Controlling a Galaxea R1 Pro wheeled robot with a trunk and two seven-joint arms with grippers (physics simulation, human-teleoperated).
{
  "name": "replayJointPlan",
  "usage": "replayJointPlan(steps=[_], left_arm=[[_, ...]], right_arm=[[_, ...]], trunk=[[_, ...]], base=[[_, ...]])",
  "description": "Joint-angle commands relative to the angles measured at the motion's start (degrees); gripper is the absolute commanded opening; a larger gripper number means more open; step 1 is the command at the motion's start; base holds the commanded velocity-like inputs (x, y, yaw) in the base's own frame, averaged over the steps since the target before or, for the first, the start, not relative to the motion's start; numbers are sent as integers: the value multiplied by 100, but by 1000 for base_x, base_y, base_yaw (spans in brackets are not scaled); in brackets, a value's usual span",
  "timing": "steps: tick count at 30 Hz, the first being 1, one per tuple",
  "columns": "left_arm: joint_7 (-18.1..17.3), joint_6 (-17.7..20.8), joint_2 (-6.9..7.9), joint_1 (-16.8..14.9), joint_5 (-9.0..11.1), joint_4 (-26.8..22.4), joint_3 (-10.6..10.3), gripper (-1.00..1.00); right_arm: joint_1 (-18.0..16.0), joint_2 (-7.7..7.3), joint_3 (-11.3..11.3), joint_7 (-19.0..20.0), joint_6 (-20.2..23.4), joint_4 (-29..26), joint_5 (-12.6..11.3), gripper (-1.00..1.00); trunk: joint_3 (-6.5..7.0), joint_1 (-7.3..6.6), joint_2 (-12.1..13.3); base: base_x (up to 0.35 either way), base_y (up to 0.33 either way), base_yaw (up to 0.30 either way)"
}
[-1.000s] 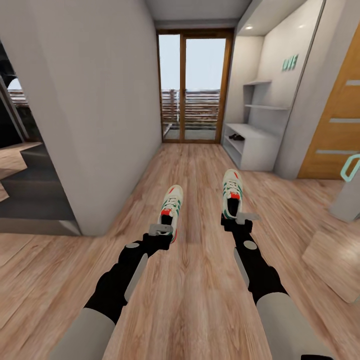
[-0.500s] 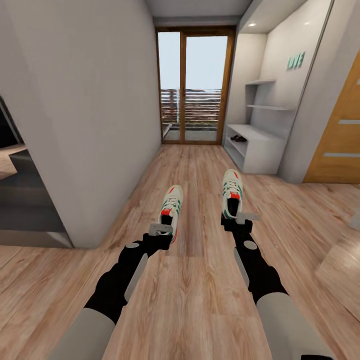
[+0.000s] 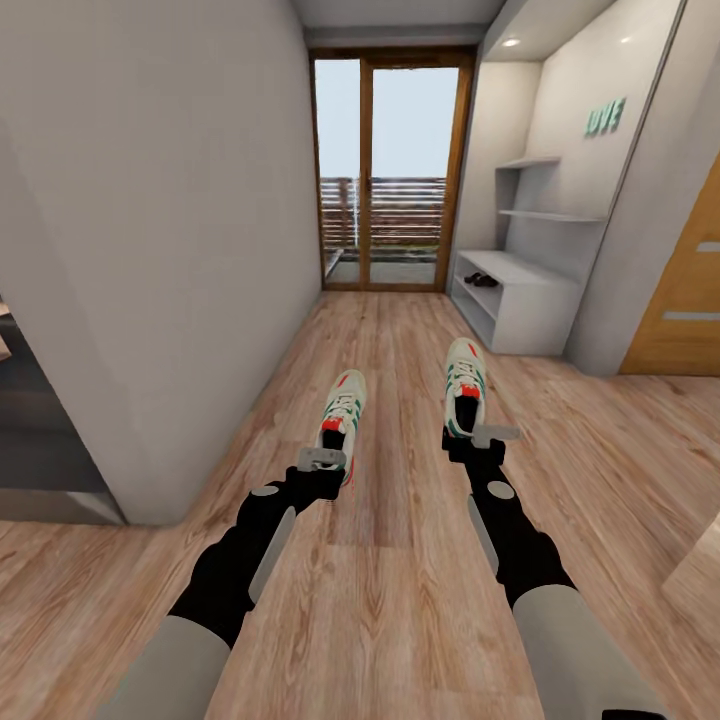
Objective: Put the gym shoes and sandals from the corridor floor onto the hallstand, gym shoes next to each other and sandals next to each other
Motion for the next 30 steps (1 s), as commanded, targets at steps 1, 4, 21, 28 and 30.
replayJointPlan(steps=[1,4,21,28,30], left_arm=[[12,31,2,-3,59,-7,3,-100],[12,31,1,-3,59,-7,5,-100],[12,33,8,-3,60,-7,7,-100],[12,32,9,-3,59,-7,7,-100],[12,32,9,-3,59,-7,7,-100]], right_arm=[[-3,6,-15,-7,13,-4,63,-100],[-3,6,-13,-7,12,-4,64,-100],[-3,6,-18,-7,11,-2,62,-100],[2,6,-14,-7,6,5,62,-100],[4,6,-11,-3,4,5,63,-100]], trunk=[[-5,2,-2],[-5,2,-2],[-5,2,-2],[-5,2,-2],[-5,2,-2]], base=[[343,0,0],[342,0,0],[332,0,0],[331,0,0],[328,0,0]])
